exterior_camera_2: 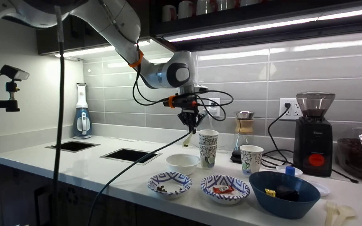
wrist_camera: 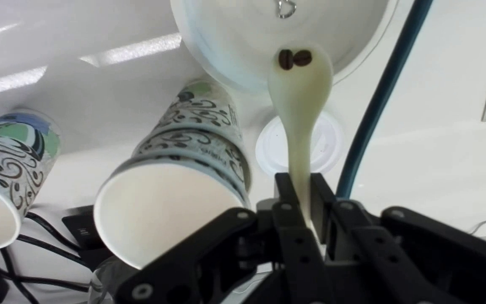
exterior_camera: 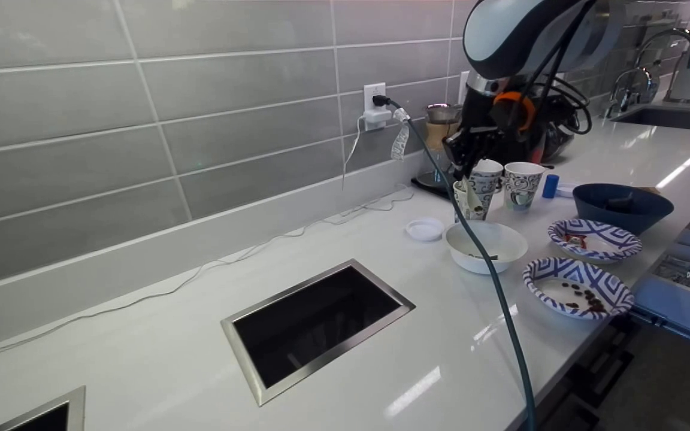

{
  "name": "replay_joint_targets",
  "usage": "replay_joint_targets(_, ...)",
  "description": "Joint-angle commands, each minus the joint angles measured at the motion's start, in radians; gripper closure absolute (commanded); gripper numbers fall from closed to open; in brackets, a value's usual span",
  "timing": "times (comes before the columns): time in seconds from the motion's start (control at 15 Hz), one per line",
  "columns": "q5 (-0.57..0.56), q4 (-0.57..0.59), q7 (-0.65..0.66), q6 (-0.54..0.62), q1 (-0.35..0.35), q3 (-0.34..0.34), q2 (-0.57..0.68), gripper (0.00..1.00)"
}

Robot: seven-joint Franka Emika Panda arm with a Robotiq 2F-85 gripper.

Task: Use the spoon to put some of the cereal into the white bowl

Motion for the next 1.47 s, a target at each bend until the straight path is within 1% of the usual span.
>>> replay_joint_targets(0.0, 0.029, -0.132, -0.016, 0.081, -0.026, 0.004, -0.096, 0.97)
replay_joint_targets(0.07, 0.078, -0.155, -0.056, 0.107, -0.045, 0.025, -0.109, 0.97)
replay_joint_targets(0.2, 0.149, -0.199, -0.104, 0.192, -0.063, 0.046, -0.124, 0.97)
replay_joint_targets(0.33, 0.238, -0.233, -0.163, 0.235, -0.083, 0.073, -0.135, 0.97)
replay_joint_targets(0.53, 0.317, -0.271, -0.228, 0.283, -0.105, 0.094, -0.148, 0.97)
replay_joint_targets(0.8, 0.371, -0.298, -0.294, 0.325, -0.130, 0.102, -0.158, 0.97)
replay_joint_targets(1.0, 0.462, -0.301, -0.376, 0.337, -0.162, 0.131, -0.159, 0.97)
replay_joint_targets(1.13, 0.559, -0.296, -0.469, 0.334, -0.191, 0.164, -0.155, 0.97)
replay_joint_targets(1.4, 0.668, -0.292, -0.566, 0.311, -0.215, 0.182, -0.155, 0.97)
